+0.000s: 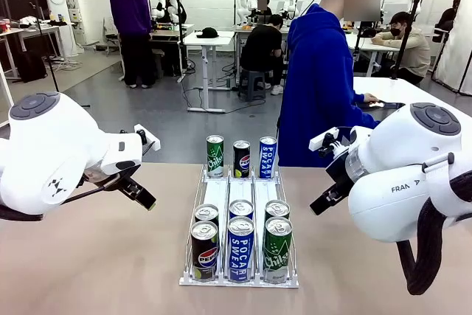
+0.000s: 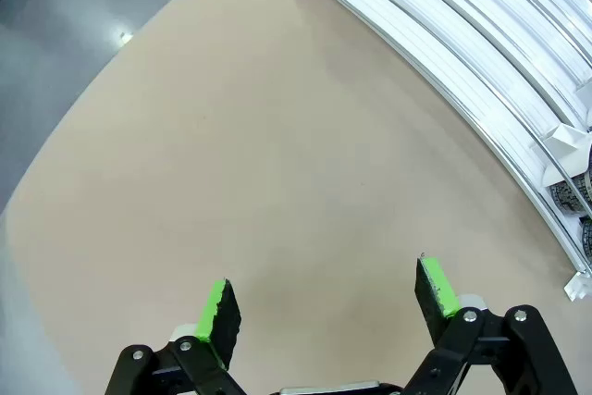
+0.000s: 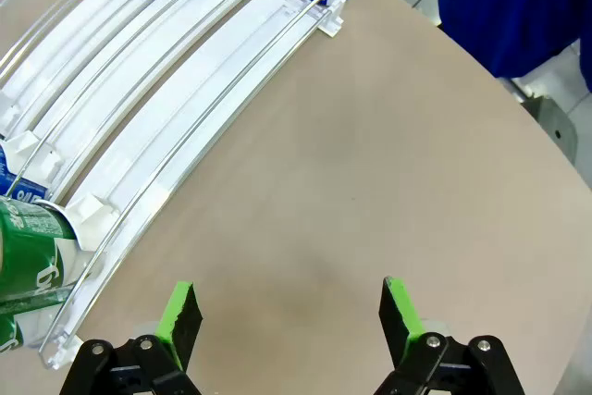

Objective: Retrieve and hand over the desired beverage to the person.
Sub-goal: Pick up a can of the same type that the person held from the Automatic Can Dispenser.

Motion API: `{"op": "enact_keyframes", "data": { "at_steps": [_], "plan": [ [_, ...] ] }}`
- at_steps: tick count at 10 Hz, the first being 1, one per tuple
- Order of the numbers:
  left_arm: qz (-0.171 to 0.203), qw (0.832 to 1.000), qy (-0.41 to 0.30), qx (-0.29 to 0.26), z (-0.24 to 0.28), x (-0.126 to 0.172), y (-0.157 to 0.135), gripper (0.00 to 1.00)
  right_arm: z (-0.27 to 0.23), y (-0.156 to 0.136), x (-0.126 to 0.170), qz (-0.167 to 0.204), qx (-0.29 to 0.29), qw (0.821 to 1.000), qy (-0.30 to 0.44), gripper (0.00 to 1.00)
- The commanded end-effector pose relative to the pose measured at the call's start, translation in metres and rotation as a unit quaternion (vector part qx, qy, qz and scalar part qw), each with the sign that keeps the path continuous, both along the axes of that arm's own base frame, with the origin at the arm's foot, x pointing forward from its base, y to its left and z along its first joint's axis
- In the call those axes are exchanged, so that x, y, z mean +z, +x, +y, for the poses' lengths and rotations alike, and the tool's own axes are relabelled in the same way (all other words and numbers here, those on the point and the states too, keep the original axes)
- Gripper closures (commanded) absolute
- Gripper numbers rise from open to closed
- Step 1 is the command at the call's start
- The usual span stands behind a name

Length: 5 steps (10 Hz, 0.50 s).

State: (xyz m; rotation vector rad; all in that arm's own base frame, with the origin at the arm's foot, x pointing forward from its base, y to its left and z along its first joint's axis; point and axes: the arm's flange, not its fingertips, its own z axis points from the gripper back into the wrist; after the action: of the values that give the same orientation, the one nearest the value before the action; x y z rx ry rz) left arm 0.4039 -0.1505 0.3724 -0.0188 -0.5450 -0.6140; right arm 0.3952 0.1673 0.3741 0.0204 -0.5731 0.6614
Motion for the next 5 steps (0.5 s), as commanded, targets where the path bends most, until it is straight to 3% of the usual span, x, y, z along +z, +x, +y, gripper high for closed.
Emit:
{"op": "enact_keyframes", "data": {
  "at_steps": [1,5],
  "plan": [
    [0.0,1.0,0.0,0.0,0.0003,0.0,0.0001,0.0,-0.0001,0.0,0.0,0.0,0.0,1.0,0.0,0.0],
    [0.0,1.0,0.0,0.0,0.0003,0.0,0.0001,0.0,-0.0001,0.0,0.0,0.0,0.0,1.0,0.0,0.0]
  ]
}}
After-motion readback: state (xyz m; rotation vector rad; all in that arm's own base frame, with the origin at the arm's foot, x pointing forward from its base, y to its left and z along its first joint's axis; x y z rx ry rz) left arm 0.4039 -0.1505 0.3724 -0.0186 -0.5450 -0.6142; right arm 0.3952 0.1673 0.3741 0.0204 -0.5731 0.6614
